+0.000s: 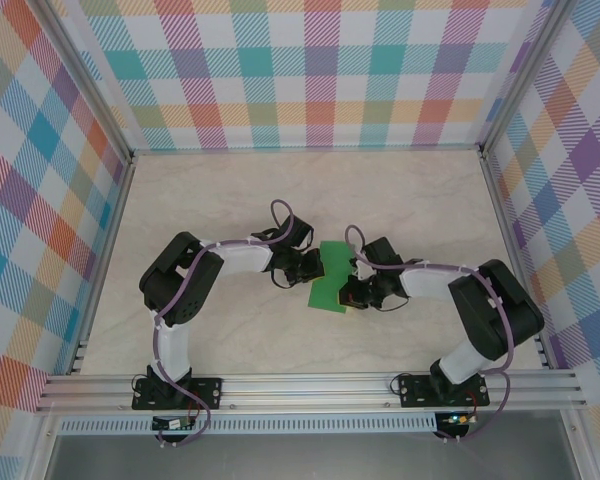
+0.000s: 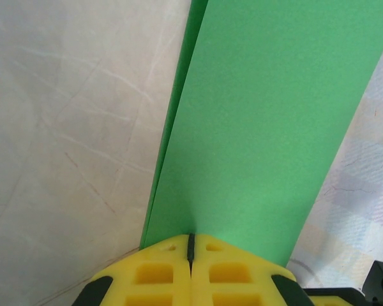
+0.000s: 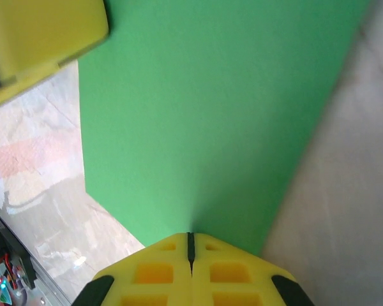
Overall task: Fold a paper plane with a square sheet of paper (pick it up from the middle)
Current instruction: Fold the square sheet of paper in half at the center of the table, then rotate the square sheet of paper at the center of the table.
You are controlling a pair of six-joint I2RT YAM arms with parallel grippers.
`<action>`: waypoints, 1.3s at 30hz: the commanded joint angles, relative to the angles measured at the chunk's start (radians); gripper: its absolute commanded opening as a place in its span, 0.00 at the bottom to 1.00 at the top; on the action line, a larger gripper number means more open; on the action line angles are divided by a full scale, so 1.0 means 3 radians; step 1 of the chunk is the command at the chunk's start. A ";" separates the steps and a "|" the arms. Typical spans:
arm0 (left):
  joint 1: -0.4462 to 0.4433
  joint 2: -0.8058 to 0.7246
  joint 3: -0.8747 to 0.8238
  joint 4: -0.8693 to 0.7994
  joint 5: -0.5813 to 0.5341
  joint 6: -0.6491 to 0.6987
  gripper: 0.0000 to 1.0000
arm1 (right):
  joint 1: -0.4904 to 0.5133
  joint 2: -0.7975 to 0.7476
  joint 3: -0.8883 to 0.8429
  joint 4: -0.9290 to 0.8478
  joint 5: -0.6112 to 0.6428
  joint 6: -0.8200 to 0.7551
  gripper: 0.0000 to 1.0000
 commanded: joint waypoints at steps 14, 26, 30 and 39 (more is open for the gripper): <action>-0.0028 0.0532 0.0165 -0.1282 -0.0619 0.0691 0.00 | 0.0013 -0.1035 0.0483 -0.1311 0.0846 -0.0036 0.00; 0.0322 0.0375 0.0762 -0.1528 -0.0219 0.1779 0.00 | -0.0104 0.0043 0.1305 -0.1069 0.1057 0.0247 0.01; 0.0331 0.0236 0.0902 -0.1528 -0.0001 0.1838 0.00 | -0.0115 0.0689 0.1809 -0.1049 0.0890 0.0198 0.00; 0.0350 -0.0261 0.0712 -0.1301 0.0026 0.1394 0.02 | -0.0146 0.1413 0.2330 -0.1240 0.0953 0.0222 0.00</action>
